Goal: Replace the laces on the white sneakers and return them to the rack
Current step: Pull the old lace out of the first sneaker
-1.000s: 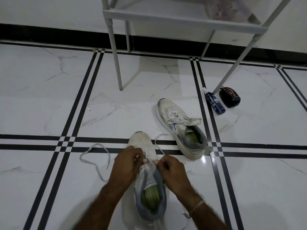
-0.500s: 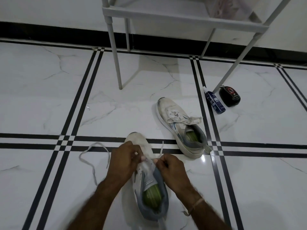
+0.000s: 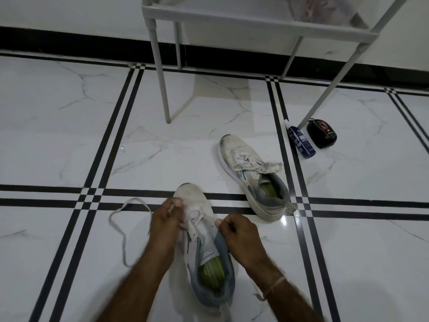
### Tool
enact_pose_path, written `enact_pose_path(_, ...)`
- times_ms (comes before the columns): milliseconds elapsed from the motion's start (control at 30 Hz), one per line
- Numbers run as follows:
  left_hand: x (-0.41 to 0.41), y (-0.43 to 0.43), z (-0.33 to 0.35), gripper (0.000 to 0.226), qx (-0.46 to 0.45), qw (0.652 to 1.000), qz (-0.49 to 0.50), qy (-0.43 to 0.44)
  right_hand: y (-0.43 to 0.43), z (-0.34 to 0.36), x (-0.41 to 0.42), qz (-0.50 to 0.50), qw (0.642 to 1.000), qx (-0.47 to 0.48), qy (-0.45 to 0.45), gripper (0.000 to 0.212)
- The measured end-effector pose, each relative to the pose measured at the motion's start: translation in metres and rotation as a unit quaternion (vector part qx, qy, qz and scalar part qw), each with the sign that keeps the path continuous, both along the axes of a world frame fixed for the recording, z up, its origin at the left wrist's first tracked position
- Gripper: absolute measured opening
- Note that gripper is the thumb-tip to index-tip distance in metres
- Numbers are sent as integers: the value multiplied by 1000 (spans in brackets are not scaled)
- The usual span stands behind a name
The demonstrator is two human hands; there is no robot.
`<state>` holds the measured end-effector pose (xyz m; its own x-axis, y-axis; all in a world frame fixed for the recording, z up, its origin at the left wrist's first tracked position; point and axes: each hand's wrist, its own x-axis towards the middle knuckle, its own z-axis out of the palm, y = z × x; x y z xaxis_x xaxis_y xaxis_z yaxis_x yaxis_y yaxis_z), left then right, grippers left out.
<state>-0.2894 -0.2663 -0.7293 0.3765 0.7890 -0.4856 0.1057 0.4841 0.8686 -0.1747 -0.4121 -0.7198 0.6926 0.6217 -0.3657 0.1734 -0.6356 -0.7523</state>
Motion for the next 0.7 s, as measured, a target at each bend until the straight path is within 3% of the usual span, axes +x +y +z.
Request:
enact_pose_path(33, -4, 6, 3, 21, -104, 990, 90, -31, 0, -1, 0, 0, 1000, 4, -5, 31)
enact_pose_path(67, -8, 13, 3, 20, -131, 982, 133, -17, -2, -2, -1, -3, 1000, 9, -8, 31)
enact_pose_path(100, -12, 16, 6, 16, -80, 988, 119, 63, -3, -2, -2, -4, 1000, 17, -9, 29)
enact_pose_path(133, -18, 17, 8, 22, 16, 983, 56, 172, -4, -2, -3, 0, 999, 31, -9, 25)
enact_pose_path(167, -22, 16, 12, 41, 108, 956, -19, 274, -5, 0, -3, 9, 999, 51, -5, 18)
enact_pose_path(200, -24, 11, 18, 58, 180, 926, -85, 321, -5, 1, -3, 27, 997, 67, -1, 11)
enact_pose_path(267, -21, 2, 33, 68, 215, 906, -234, 279, -4, 4, -1, 74, 994, 84, -16, 17)
enact_pose_path(333, -19, -4, 43, 57, 166, 877, -376, 249, 0, 4, 2, 122, 988, 86, -44, 25)
enact_pose_path(400, -20, 0, 46, 48, 168, 834, -438, 291, 4, 3, 5, 161, 982, 74, -60, 26)
enact_pose_path(433, -21, 3, 47, 42, 175, 829, -435, 306, 5, 3, 7, 179, 979, 63, -71, 27)
enact_pose_path(533, -22, 12, 50, 20, 148, 868, -387, 273, 15, 10, 9, 231, 966, 30, -111, 33)
enact_pose_path(667, -26, 13, 51, 34, 139, 891, -360, 238, 37, 14, -8, 295, 927, -47, -227, 26)
enact_pose_path(700, -27, 13, 50, 37, 137, 895, -354, 233, 39, 11, -11, 280, 936, -37, -208, 22)
